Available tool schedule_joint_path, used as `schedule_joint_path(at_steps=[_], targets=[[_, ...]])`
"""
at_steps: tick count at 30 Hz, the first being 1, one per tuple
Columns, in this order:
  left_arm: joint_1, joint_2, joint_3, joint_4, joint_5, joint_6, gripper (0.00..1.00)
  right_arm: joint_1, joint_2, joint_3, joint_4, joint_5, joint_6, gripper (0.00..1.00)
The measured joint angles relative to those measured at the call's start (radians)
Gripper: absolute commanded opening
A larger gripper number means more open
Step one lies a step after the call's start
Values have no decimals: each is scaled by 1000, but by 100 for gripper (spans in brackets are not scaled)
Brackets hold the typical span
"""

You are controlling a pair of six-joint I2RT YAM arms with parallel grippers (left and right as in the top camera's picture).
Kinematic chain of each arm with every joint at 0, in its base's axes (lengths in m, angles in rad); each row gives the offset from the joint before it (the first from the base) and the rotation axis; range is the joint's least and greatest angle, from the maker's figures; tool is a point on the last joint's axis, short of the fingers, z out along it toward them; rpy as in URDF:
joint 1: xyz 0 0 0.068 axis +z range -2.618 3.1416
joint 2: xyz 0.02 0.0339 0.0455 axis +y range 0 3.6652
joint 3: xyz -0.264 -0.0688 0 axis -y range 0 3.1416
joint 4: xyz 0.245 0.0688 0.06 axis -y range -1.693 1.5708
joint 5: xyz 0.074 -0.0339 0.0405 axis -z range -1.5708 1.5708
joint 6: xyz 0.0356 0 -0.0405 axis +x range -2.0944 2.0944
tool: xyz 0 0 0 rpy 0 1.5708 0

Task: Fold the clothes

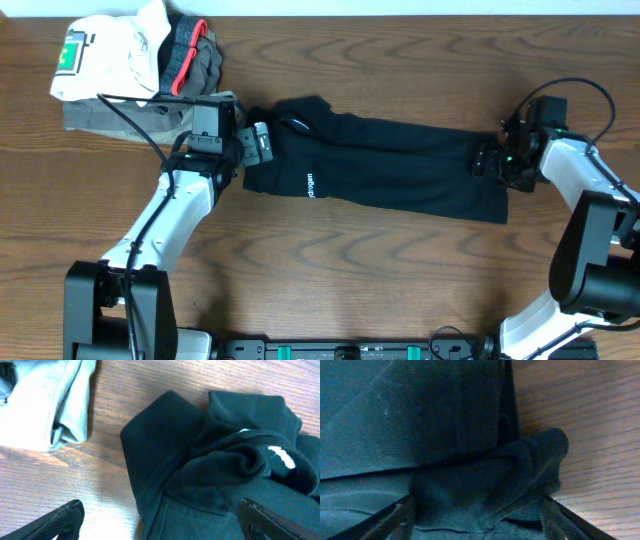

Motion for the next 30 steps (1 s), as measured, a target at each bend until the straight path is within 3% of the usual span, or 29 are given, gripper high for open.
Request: schedule_joint_path(at_steps=[7,11,14,18,24,30], targets=[[0,0,0,-12,3,0,98,34,14,0,3,161,38,70],[0,0,0,-24,3,0,98,45,26,2,16,177,61,53],[0,0,0,-26,3,0,98,48,38,13,19,165,75,32],[0,0,0,-30,4,0,98,50,49,24,25,152,95,17],[0,0,0,-33,4,0,98,39,51,27,42,148,114,8],[0,0,0,-45,4,0,98,-51,58,27,92,141,116,8]])
